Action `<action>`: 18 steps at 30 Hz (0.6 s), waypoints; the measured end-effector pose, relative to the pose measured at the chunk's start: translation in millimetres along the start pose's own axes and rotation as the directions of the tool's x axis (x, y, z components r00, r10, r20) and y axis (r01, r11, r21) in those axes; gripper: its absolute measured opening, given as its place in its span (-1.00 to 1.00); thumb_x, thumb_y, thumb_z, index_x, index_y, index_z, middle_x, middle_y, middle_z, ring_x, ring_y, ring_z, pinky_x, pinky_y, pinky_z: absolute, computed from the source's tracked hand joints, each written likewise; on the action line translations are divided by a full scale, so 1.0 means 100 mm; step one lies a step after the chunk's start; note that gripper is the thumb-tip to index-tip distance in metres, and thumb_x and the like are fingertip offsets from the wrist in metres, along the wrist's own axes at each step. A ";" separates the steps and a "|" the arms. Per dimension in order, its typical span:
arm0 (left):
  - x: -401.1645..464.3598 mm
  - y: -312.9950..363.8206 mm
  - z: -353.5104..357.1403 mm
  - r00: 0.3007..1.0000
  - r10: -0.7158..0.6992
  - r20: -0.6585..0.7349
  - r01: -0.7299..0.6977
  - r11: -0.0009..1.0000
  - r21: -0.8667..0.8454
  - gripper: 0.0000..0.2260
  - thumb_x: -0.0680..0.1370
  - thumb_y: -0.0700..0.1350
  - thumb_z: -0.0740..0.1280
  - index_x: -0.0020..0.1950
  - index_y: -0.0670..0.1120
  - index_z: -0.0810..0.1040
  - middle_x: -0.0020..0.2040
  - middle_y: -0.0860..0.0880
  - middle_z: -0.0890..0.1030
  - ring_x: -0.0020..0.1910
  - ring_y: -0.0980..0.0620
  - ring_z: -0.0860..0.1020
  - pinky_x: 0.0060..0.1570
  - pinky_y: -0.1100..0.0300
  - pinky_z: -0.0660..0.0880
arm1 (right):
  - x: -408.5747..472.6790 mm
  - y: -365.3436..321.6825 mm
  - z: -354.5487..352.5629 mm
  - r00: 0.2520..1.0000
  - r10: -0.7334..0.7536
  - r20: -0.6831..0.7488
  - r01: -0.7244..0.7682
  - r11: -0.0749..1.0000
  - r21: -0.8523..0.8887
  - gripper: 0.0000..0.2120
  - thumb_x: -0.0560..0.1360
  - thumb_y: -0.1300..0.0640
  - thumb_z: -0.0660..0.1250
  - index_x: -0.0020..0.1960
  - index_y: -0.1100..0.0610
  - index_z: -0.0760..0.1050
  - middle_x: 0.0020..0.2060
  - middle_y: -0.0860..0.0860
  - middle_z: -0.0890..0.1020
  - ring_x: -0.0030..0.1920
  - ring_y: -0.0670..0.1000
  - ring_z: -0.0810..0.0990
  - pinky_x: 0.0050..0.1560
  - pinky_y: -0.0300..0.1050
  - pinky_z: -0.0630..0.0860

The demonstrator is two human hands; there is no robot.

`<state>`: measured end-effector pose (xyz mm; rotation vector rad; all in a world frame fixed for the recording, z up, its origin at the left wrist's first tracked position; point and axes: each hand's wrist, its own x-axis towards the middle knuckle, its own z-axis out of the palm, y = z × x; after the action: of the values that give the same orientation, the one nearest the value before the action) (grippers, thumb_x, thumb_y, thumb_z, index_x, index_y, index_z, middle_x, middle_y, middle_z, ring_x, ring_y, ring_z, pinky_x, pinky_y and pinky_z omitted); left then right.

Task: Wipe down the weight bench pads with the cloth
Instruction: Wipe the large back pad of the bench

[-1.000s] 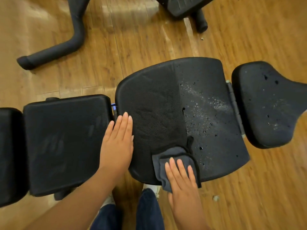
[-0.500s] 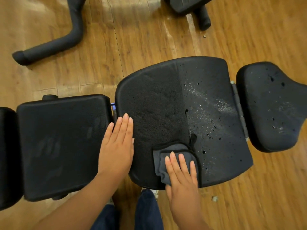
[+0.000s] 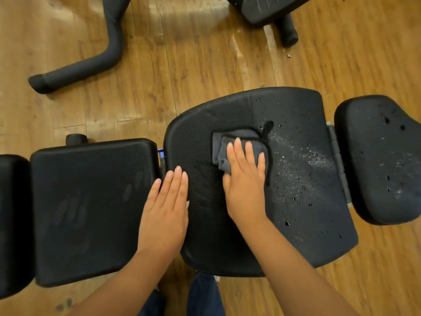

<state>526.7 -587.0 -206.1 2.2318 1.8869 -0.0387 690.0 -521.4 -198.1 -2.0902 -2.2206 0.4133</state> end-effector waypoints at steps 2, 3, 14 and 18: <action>0.00 0.00 0.01 1.000 0.003 -0.001 -0.003 1.000 0.007 -0.53 0.60 -0.08 0.00 0.48 -0.24 0.16 0.48 -0.20 0.23 0.47 -0.12 0.20 0.42 -0.06 0.11 | 0.25 -0.02 -0.03 1.000 0.001 -0.023 -0.001 1.000 0.005 -0.42 0.46 0.08 -0.08 0.46 0.19 0.22 0.46 0.10 0.25 0.48 0.14 0.12 0.45 0.18 -0.02; 0.00 -0.01 0.01 1.000 0.004 -0.003 -0.004 1.000 0.010 -0.53 0.60 -0.08 0.00 0.49 -0.23 0.16 0.48 -0.20 0.23 0.47 -0.12 0.20 0.42 -0.06 0.11 | 0.36 -0.03 -0.04 1.000 -0.001 -0.031 0.001 1.000 0.001 -0.43 0.47 0.09 -0.07 0.46 0.19 0.21 0.47 0.10 0.23 0.48 0.15 0.11 0.45 0.18 -0.04; 0.02 0.02 -0.01 1.000 -0.009 0.004 0.008 0.999 0.042 -0.53 0.60 -0.07 -0.04 0.48 -0.24 0.19 0.47 -0.19 0.26 0.46 -0.12 0.24 0.41 -0.06 0.12 | 0.94 -0.02 -0.24 0.996 -0.065 0.064 0.072 0.990 -0.119 -0.49 0.61 0.10 0.00 0.52 0.12 -0.03 0.53 0.02 -0.02 0.51 0.06 -0.12 0.48 0.10 -0.16; 0.02 0.04 -0.03 1.000 -0.023 0.014 0.023 0.999 0.046 -0.52 0.59 -0.07 -0.04 0.47 -0.24 0.20 0.47 -0.20 0.27 0.45 -0.13 0.24 0.40 -0.05 0.11 | 0.68 0.05 -0.26 0.991 -0.102 0.081 0.110 0.990 -0.092 -0.48 0.60 0.11 0.03 0.52 0.15 -0.01 0.52 0.05 -0.01 0.51 0.07 -0.12 0.48 0.09 -0.17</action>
<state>530.3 -584.9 -202.8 2.2332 1.9232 -0.1019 695.9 -449.8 -183.1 -2.0214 -2.4289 0.3921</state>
